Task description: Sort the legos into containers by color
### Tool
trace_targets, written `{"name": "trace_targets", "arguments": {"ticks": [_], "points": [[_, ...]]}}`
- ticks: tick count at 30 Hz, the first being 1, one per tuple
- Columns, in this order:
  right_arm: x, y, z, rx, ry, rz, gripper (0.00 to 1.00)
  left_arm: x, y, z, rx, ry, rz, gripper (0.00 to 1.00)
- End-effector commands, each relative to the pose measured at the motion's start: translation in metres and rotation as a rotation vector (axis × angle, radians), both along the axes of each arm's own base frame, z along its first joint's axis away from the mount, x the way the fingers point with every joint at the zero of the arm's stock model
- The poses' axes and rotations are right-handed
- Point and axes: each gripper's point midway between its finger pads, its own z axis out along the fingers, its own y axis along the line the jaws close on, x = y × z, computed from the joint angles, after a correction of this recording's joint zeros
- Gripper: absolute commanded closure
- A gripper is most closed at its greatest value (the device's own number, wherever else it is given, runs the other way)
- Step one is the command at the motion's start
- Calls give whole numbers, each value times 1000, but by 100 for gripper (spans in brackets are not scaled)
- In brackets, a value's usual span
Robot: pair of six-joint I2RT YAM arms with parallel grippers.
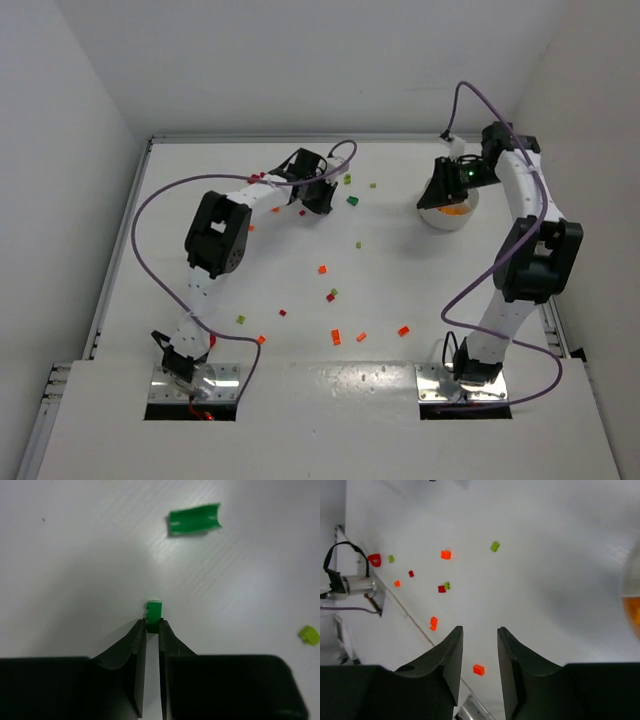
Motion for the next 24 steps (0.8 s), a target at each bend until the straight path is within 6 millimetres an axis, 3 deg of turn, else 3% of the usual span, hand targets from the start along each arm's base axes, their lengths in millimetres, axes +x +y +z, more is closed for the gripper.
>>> {"name": "trace_targets", "arguments": {"ticks": [1, 2, 3, 4, 5, 6, 7, 8, 11, 14, 17, 21, 24], "points": [[-7, 42, -2, 115, 26, 56, 66, -26, -2, 68, -117, -48, -35, 97], [-11, 50, -3, 137, 34, 68, 66, -33, -2, 81, -144, -54, -38, 99], [-11, 56, -2, 147, 24, 86, 66, -41, -4, 119, -202, -98, -42, 100], [-14, 66, -2, 167, 43, 105, 66, -63, -6, 117, -223, -62, -75, 100], [-15, 74, -3, 208, 61, 124, 66, -73, -4, 126, -243, -67, -81, 100], [-17, 80, -3, 232, 80, 133, 65, -86, -6, 159, -286, -122, -102, 100], [-21, 93, 1, 284, 91, 166, 65, -103, -12, 166, -309, -121, -144, 100], [-22, 99, 4, 315, 104, 182, 63, -119, -7, 158, -313, -93, -161, 100], [-27, 123, 7, 388, 146, 243, 62, -159, -9, 173, -361, -84, -231, 100], [-32, 142, 9, 415, 179, 282, 60, -185, -11, 180, -385, -70, -285, 100], [-35, 153, 9, 434, 188, 309, 58, -196, -15, 181, -387, -67, -307, 100], [-45, 172, 21, 497, 215, 353, 42, -200, -18, 184, -378, -86, -316, 100], [-51, 180, 21, 495, 229, 371, 41, -202, -22, 186, -375, -90, -332, 100]]}}
